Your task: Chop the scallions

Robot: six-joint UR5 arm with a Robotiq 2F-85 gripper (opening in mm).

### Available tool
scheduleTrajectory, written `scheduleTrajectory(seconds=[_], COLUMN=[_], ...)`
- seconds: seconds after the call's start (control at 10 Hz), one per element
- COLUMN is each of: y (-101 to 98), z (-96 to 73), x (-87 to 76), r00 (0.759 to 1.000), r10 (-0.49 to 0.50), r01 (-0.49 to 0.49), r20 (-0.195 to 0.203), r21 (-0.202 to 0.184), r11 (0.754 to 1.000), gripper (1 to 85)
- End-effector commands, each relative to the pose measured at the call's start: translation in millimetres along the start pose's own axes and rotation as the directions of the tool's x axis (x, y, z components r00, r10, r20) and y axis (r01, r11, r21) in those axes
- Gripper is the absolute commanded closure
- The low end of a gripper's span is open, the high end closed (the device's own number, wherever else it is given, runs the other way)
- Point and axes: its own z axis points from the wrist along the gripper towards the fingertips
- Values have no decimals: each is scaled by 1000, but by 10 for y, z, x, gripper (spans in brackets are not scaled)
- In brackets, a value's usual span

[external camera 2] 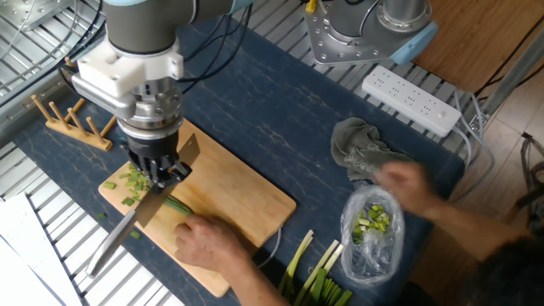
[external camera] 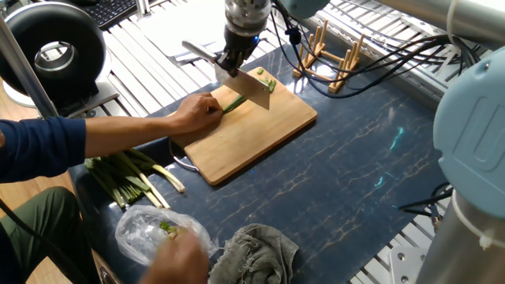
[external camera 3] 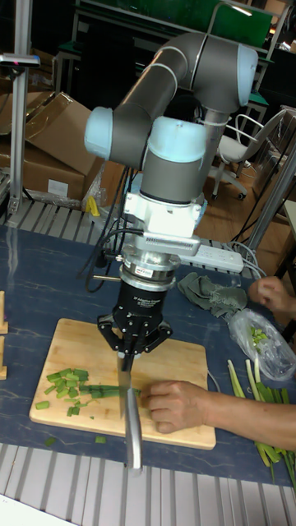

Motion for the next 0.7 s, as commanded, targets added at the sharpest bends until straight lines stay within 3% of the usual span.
scheduleTrajectory(seconds=[0.0, 0.2, 0.4, 0.6], y=[-262, -289, -215, -244], z=[49, 52, 123, 197], x=[-16, -30, 33, 104], r00=[1000, 997, 994, 993], r10=[18, 68, 112, 119], r01=[-18, -68, -112, -120], r20=[22, 29, -4, -20], r21=[13, -8, -41, -47], r11=[1000, 998, 993, 992], gripper=[843, 843, 843, 843])
